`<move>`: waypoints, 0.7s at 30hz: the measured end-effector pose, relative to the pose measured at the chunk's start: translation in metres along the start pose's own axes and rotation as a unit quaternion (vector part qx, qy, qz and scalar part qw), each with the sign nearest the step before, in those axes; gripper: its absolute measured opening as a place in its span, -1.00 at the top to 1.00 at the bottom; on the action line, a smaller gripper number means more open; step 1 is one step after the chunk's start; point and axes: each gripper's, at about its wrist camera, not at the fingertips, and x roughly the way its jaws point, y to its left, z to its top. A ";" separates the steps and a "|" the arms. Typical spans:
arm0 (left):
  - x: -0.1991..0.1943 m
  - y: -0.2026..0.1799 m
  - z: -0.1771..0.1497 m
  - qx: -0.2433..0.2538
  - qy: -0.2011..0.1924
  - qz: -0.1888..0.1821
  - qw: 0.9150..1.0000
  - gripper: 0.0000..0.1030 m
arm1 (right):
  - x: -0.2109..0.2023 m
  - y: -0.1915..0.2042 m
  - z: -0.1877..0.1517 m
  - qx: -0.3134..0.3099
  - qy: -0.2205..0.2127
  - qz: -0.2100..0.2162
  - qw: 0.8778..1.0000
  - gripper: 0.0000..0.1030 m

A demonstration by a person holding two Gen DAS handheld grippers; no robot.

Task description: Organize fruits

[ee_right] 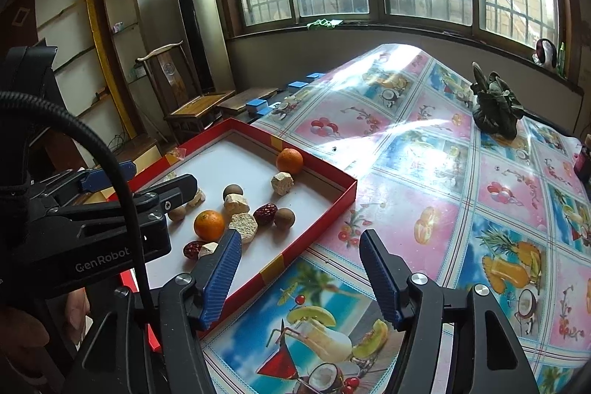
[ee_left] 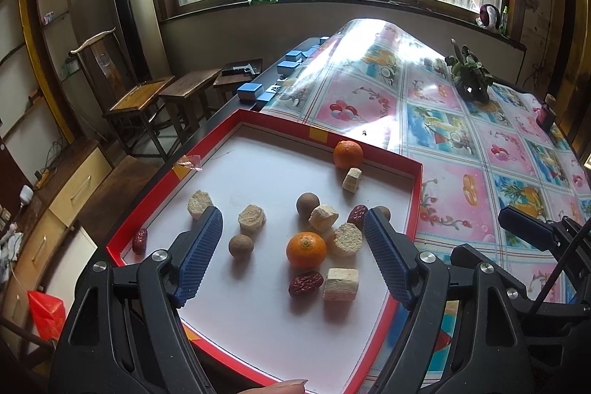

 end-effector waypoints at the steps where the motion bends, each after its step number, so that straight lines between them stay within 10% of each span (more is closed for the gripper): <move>1: 0.000 0.001 0.000 -0.001 0.001 0.000 1.000 -0.55 | 0.000 0.000 0.000 0.000 0.001 0.001 1.000 -0.25; 21: 0.007 0.007 -0.004 -0.007 0.011 0.002 1.000 -0.55 | 0.013 0.009 -0.002 -0.016 0.022 -0.002 1.000 -0.25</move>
